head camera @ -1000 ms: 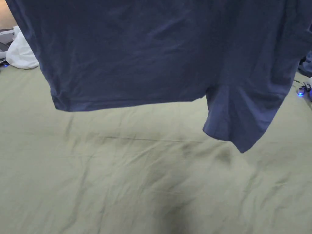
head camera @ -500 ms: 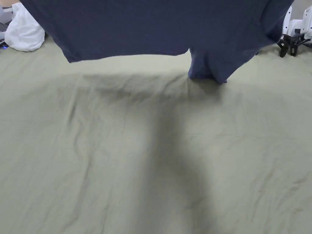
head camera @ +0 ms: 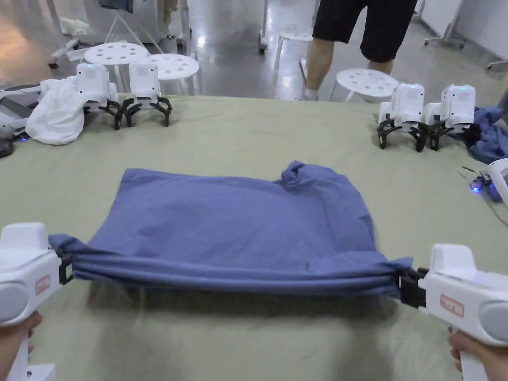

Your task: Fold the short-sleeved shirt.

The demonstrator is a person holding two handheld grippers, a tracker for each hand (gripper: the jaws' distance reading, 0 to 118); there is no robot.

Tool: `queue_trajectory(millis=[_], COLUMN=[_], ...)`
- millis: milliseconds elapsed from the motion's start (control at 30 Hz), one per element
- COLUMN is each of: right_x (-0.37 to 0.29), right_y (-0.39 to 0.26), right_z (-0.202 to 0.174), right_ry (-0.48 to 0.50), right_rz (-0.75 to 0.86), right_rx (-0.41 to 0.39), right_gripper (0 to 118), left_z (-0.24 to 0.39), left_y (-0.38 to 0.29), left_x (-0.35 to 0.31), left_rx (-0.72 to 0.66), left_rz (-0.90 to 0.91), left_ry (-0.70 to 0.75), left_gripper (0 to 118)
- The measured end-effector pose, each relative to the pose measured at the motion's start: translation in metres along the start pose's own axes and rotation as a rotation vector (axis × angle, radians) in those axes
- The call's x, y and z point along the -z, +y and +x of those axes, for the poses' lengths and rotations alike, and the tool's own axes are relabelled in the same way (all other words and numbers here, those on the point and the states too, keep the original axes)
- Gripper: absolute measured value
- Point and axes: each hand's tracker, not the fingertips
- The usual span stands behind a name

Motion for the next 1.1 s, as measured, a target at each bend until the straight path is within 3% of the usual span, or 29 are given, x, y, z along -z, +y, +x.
queue_trajectory(millis=[67, 367, 467, 867, 1100], right_x=[-0.001, 0.004, 0.000, -0.041, -0.054], right_y=[-0.029, -0.093, -0.090, -0.121, -0.134], right_z=[-0.005, -0.029, -0.026, -0.001, -0.015], right_ry=[0.019, 0.022, 0.021, 0.078, 0.058], right_rz=[-0.057, -0.265, -0.262, -0.399, -0.454], right_rx=[-0.013, -0.234, -0.235, -0.114, -0.157], right_gripper=[7, 7, 7, 7, 7], left_z=[-0.008, -0.038, -0.034, -0.044, -0.041], left_y=[-0.027, -0.094, -0.104, -0.136, -0.148], left_x=[-0.006, -0.038, -0.050, -0.077, -0.088], left_rx=[0.017, 0.089, 0.139, 0.224, 0.300], left_rz=[-0.047, -0.179, -0.203, -0.305, -0.332], left_ry=[0.010, 0.023, 0.009, -0.051, -0.052], left_gripper=[0, 0, 0, 0, 0])
